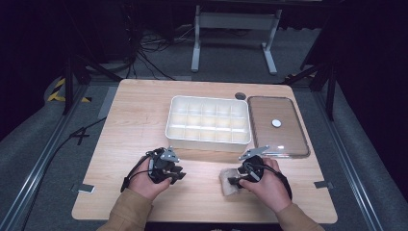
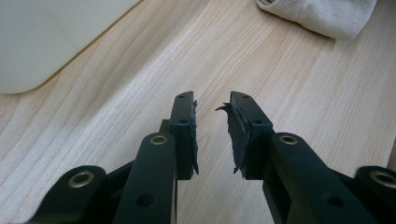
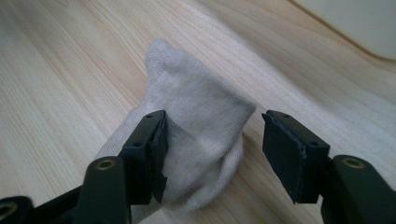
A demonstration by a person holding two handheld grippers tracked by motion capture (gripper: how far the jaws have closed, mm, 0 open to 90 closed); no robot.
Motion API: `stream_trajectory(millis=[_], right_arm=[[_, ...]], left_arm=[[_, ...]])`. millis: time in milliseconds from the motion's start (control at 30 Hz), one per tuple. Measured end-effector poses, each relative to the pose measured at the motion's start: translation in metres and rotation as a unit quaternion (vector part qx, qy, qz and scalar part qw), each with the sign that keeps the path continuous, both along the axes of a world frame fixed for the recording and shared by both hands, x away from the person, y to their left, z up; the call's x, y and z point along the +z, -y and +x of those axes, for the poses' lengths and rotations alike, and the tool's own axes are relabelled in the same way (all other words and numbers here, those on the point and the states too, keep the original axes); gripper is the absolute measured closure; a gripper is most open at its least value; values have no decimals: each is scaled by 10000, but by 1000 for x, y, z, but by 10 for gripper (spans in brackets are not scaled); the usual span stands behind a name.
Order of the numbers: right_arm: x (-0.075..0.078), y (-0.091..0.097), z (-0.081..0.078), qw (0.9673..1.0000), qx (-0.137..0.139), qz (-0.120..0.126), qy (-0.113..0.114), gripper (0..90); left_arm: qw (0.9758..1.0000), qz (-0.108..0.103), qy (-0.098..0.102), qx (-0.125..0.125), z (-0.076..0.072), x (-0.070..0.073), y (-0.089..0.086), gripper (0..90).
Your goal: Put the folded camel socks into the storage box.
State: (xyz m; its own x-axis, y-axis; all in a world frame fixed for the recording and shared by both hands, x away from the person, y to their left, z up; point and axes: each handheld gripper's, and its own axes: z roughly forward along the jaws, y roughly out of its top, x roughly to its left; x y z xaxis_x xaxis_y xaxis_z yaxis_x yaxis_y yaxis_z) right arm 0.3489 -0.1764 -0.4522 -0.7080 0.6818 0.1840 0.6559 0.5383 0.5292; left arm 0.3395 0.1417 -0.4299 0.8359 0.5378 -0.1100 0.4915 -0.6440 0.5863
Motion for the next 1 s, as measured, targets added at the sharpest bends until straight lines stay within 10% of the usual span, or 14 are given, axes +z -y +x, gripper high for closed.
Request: stream_trajectory(millis=[200, 867, 1000], right_arm=[[-6, 3, 7, 9991, -84, 222, -365, 370], [-9, 3, 10, 9876, 197, 846, -1311, 718], [-6, 0, 9, 9895, 345, 768, -1172, 748]], left_arm=[[10000, 2, -3, -12, 1, -1, 0, 716], [10000, -15, -12, 16, -1, -3, -2, 704], [10000, 4, 15, 27, 0, -2, -4, 703]])
